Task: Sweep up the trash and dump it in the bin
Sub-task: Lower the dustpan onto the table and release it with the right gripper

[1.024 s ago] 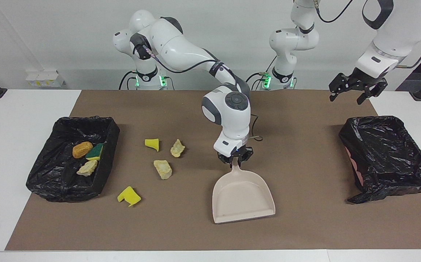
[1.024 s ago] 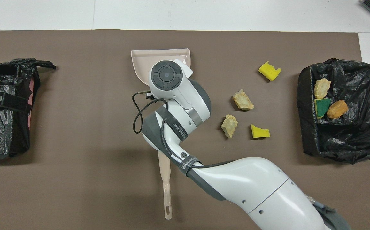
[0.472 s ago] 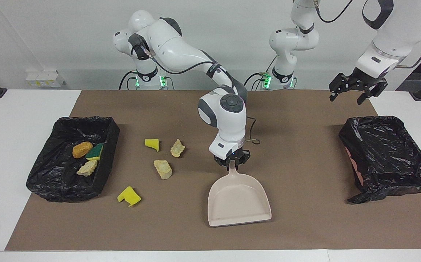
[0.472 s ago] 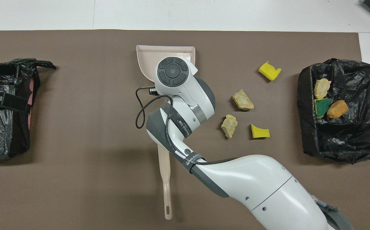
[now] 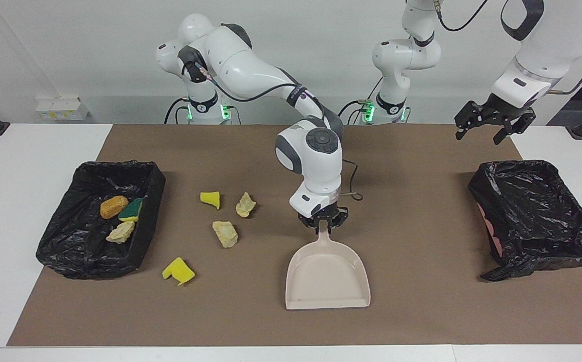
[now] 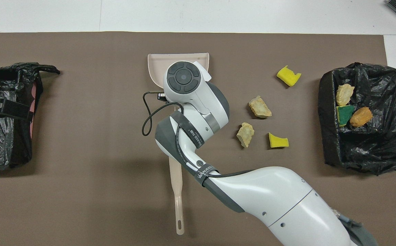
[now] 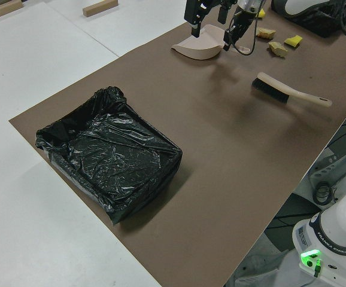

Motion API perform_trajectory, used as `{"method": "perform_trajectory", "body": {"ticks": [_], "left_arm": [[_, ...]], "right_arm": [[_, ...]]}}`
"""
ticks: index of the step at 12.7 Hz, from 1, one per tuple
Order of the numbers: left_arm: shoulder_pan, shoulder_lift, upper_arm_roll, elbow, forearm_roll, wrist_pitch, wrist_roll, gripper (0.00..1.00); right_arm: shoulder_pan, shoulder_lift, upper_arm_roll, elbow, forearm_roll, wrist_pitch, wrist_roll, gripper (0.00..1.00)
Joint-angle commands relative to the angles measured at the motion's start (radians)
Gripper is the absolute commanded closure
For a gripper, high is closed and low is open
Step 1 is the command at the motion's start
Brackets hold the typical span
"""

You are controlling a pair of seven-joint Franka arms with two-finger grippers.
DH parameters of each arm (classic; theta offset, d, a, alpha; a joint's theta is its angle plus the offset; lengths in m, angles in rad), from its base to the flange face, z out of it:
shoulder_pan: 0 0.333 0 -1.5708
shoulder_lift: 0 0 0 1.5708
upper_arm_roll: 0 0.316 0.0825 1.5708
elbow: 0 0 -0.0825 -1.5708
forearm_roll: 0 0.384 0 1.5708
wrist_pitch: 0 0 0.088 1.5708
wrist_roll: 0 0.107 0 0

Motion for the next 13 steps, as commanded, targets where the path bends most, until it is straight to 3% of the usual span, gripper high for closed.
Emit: {"method": "perform_trajectory", "body": {"ticks": [1,3,4,6,10,13], "left_arm": [[-0.01,-0.01,0.01,0.003,0.016,-0.016,0.01,0.0],[-0.012,-0.01,0.01,0.002,0.016,-0.016,0.01,0.0],[-0.01,-0.01,0.01,0.003,0.016,-0.016,0.01,0.0],[-0.01,-0.01,0.01,0.003,0.016,-0.016,0.01,0.0],[-0.01,-0.01,0.01,0.003,0.016,-0.016,0.01,0.0],[-0.012,-0.01,0.01,0.003,0.016,-0.016,0.01,0.0]], "right_arm": [[-0.022,-0.018,0.005,-0.006,0.027,0.018,0.015,0.37],[-0.046,-0.066,0.008,-0.027,0.041,0.006,0.017,0.27],[-0.046,-0.116,0.007,-0.077,0.082,0.004,0.032,0.27],[-0.053,-0.233,0.007,-0.206,0.118,0.003,0.043,0.23],[-0.068,-0.527,0.007,-0.554,0.115,0.024,0.018,0.03],[0.004,-0.645,0.008,-0.718,0.118,0.019,0.064,0.0]]}}
